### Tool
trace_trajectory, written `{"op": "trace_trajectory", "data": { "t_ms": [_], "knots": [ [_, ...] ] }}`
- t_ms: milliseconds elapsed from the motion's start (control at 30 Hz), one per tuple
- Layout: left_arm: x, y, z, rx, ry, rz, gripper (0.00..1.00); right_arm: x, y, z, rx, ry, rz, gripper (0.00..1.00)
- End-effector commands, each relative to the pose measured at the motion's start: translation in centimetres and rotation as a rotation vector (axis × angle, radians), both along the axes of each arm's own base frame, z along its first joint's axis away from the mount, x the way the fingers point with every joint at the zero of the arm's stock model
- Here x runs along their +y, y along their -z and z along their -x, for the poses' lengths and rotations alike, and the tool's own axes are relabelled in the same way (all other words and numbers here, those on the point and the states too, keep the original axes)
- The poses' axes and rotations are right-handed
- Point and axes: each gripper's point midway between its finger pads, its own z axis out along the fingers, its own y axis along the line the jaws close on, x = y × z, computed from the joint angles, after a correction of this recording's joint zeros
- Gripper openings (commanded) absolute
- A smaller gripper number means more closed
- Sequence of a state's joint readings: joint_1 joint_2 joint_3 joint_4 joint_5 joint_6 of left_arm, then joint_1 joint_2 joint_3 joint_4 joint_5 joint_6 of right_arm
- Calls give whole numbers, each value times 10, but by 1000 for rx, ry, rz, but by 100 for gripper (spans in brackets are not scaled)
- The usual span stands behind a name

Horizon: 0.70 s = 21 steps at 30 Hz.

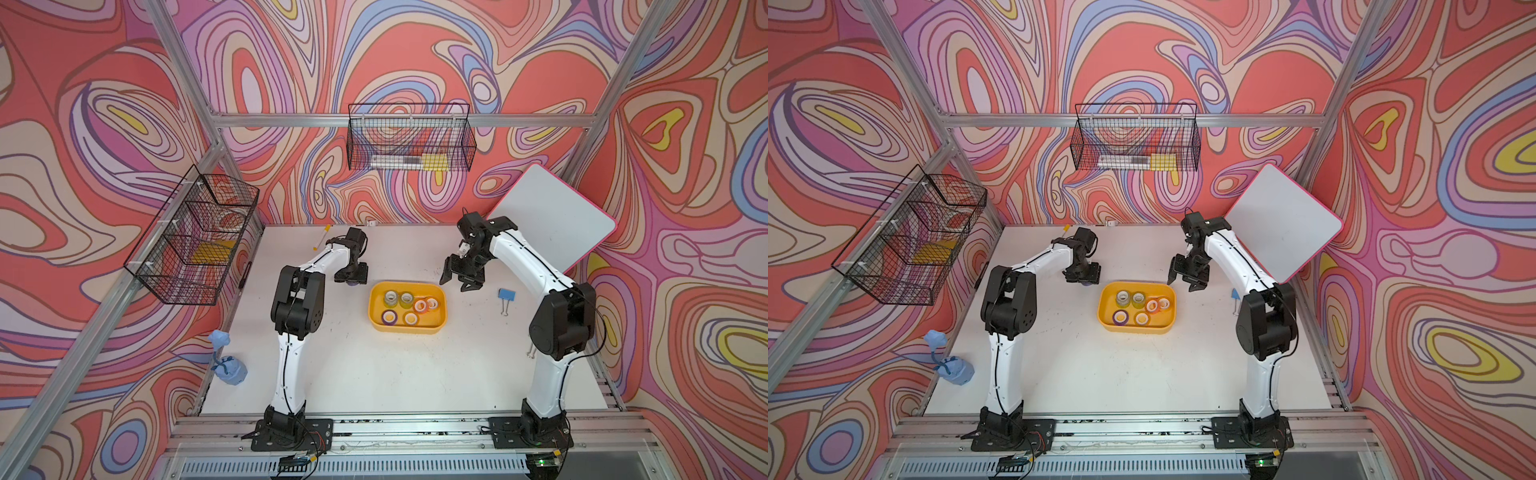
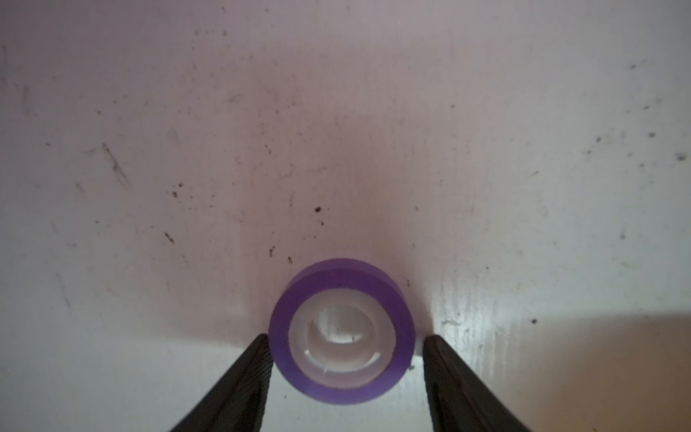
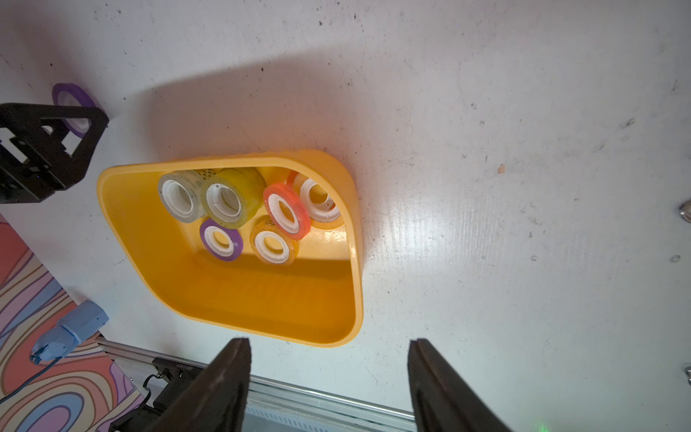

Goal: Put the transparent tape into the storage box
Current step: Pick up the tape from the center of the board.

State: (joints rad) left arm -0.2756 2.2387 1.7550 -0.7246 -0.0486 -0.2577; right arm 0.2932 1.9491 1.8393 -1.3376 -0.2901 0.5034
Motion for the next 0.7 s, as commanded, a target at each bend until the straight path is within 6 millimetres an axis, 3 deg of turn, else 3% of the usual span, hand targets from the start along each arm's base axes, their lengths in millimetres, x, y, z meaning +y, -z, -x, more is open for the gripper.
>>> {"op": "trace_trajectory", "data": {
  "t_ms": [0,133,367,667],
  "knots": [
    [-3,6,-6,-5,10,-8,68,-1,-15,-3,-37,8,-20,67],
    [-4,11,-7,2,8,-7,66,-2,-16,-3,-34,12,-21,65],
    [2,15,-4,16,4,-43,53,-1,-19,-4,-37,17,-32,60],
    [4,9,-1,19,1,-48,51,0,-18,-6,-31,20,-38,60]
  ]
}}
